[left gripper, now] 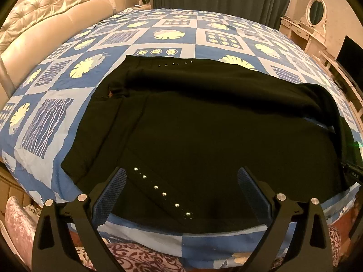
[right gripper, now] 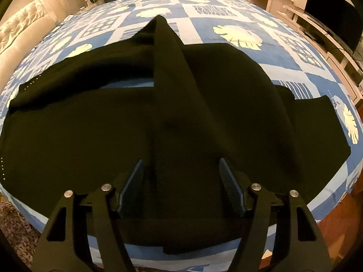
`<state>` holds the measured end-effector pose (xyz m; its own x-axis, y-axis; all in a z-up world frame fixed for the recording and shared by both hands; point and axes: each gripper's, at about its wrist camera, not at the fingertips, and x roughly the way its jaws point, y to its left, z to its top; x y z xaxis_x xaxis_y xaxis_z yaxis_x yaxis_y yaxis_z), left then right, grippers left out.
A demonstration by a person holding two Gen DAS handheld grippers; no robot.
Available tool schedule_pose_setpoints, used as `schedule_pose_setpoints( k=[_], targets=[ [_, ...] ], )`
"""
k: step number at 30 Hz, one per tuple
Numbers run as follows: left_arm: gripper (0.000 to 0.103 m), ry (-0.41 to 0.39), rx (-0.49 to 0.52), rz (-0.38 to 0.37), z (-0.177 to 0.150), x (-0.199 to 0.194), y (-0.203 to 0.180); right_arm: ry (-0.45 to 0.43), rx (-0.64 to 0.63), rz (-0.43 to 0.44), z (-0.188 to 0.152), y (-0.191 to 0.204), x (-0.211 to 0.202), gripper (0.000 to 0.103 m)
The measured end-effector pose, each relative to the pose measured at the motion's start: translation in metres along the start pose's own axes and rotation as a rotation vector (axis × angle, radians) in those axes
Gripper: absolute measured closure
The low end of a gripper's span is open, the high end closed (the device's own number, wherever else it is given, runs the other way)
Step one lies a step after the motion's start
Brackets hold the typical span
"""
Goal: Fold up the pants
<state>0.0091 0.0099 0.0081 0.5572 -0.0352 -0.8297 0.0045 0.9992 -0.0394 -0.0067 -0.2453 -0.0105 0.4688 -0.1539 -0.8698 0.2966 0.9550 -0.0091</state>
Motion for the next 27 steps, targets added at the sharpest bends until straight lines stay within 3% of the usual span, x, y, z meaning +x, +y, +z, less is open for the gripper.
schedule_pose_setpoints(
  k=[9, 13, 19, 22, 27],
  targets=[
    [0.005, 0.027, -0.047, -0.007, 0.002, 0.009, 0.014, 0.01, -0.078, 0.012, -0.013, 0.008, -0.016, 0.029],
    [0.005, 0.03, -0.052, -0.003, 0.002, 0.01, 0.016, 0.028, -0.117, -0.027, -0.025, 0.006, -0.011, 0.029],
    [0.005, 0.043, -0.058, -0.007, 0.0, 0.012, 0.017, 0.037, -0.082, -0.006, -0.024, -0.005, -0.019, 0.064],
    [0.005, 0.046, -0.058, -0.009, -0.001, 0.012, 0.018, 0.041, -0.069, 0.026, -0.024, -0.008, -0.023, 0.094],
    [0.005, 0.052, -0.061, -0.008, -0.001, 0.014, 0.019, -0.006, -0.104, -0.016, -0.017, -0.007, -0.038, 0.097]
  ],
)
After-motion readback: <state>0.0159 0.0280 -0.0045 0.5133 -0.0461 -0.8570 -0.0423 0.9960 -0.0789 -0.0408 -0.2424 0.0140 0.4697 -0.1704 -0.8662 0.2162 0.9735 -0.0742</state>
